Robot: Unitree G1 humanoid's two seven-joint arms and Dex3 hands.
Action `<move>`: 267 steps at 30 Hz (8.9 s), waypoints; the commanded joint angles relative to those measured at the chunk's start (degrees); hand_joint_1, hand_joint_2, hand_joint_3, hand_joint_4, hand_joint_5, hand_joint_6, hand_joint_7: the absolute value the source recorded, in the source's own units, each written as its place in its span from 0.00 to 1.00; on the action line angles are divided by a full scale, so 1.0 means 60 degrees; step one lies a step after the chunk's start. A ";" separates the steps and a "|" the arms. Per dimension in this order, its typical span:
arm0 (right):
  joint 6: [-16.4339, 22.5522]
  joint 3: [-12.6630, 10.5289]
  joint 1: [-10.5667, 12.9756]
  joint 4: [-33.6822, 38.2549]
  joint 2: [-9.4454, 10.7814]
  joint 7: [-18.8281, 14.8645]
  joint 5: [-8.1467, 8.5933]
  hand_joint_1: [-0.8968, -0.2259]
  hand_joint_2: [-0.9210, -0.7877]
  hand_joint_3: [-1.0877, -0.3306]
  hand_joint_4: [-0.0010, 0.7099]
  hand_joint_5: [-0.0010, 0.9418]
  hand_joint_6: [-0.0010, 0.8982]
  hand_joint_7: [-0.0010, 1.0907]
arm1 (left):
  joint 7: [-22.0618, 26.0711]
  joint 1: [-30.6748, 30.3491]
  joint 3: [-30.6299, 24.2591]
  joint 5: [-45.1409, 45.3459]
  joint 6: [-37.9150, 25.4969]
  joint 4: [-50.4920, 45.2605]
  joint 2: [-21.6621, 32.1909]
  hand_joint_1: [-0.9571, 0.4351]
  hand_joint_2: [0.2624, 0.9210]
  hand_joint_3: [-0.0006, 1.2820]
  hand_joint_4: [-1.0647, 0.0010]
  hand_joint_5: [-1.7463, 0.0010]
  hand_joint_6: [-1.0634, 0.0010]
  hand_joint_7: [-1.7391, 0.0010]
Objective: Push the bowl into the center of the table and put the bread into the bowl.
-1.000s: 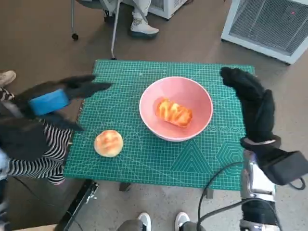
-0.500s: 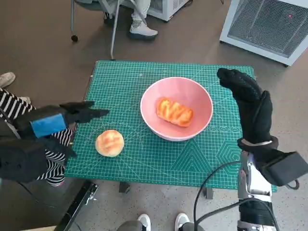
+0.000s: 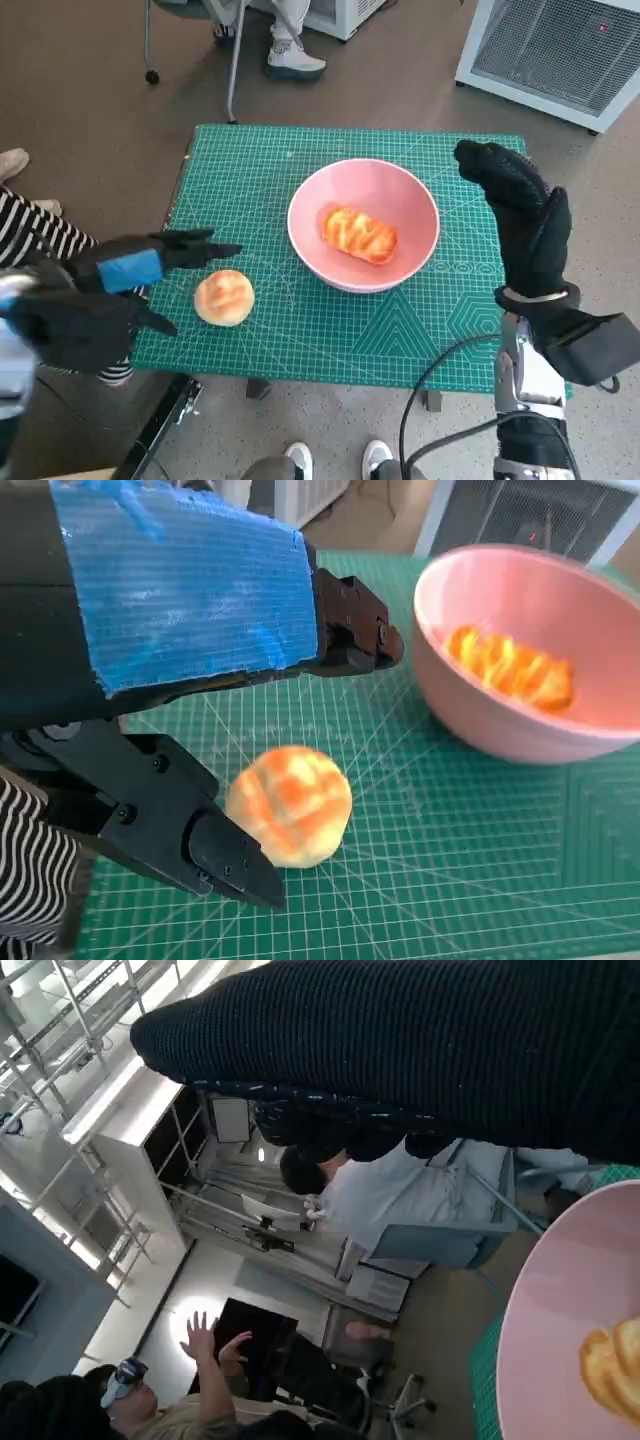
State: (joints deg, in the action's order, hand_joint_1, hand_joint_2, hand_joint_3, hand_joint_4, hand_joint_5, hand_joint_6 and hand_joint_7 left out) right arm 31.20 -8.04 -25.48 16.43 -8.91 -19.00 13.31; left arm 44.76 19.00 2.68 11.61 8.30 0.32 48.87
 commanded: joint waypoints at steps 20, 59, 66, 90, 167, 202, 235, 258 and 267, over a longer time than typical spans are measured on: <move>-0.0345 0.0060 0.0406 -0.0119 -0.0144 -0.0189 0.0011 0.10 0.00 0.42 0.28 0.00 0.06 0.53 | -0.2279 0.1010 0.2007 0.2566 0.1098 0.3500 -0.1478 0.72 0.75 0.03 0.66 0.98 0.60 0.97; -0.0607 -0.0022 0.0186 0.0079 -0.0249 -0.0469 0.0220 0.12 0.00 0.41 0.34 0.02 0.02 0.55 | -0.2078 0.1932 0.0455 0.0948 0.1573 0.1944 -0.0979 0.69 1.00 0.08 0.34 0.30 0.48 0.33; -0.0611 -0.0056 0.0158 0.0071 -0.0251 -0.0474 0.0220 0.12 0.00 0.41 0.35 0.02 0.02 0.55 | -0.2332 0.2603 0.0164 0.0589 0.1385 0.1320 -0.1365 0.69 1.00 0.09 0.36 0.28 0.49 0.33; -0.0569 -0.0161 0.0210 -0.0014 -0.0213 -0.0451 0.0213 0.12 0.00 0.42 0.36 0.02 0.03 0.55 | -0.3449 0.6127 0.2342 0.1949 0.1475 0.4263 -0.4414 0.69 1.00 0.05 0.31 0.32 0.43 0.36; -0.1197 0.0128 -0.1529 -0.0627 -0.0142 0.1728 -0.1338 0.12 0.00 0.39 0.32 0.00 0.06 0.52 | -0.2886 0.3325 -0.1659 -0.4924 0.1468 0.2886 -0.7119 0.21 1.00 0.27 0.88 0.98 1.00 0.62; -0.1570 0.0238 -0.1686 -0.0581 -0.0144 0.1753 -0.1165 0.12 0.00 0.42 0.31 0.00 0.08 0.50 | -0.2822 0.3630 -0.1676 -0.5053 0.2033 0.3326 -0.7113 0.21 1.00 0.28 0.91 0.98 1.00 0.70; -0.2127 0.0133 -0.0879 -0.1542 -0.0245 0.1670 -0.0906 0.12 0.00 0.42 0.31 0.00 0.10 0.50 | -0.2691 0.3132 -0.1218 -0.4915 0.1620 0.2314 -0.7068 0.24 1.00 0.28 0.91 0.97 1.00 0.69; -0.2332 0.0010 -0.0469 -0.2087 -0.0263 0.1575 -0.0685 0.11 0.00 0.45 0.31 0.00 0.13 0.50 | -0.2796 0.2855 -0.0999 -0.4898 0.1487 0.1923 -0.7129 0.21 1.00 0.27 0.92 0.96 1.00 0.69; -0.2256 -0.0003 -0.0449 -0.2032 -0.0299 0.1561 -0.0735 0.10 0.00 0.45 0.32 0.01 0.14 0.49 | -0.2876 0.2831 -0.0998 -0.4939 0.1467 0.1916 -0.7185 0.22 1.00 0.27 0.92 0.96 1.00 0.69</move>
State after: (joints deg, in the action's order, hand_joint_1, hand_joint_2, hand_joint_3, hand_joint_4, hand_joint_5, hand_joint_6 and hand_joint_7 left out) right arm 18.01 -7.84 -29.83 3.82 -10.32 -9.10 8.84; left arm 27.85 36.65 -3.31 -18.10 17.41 12.82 6.17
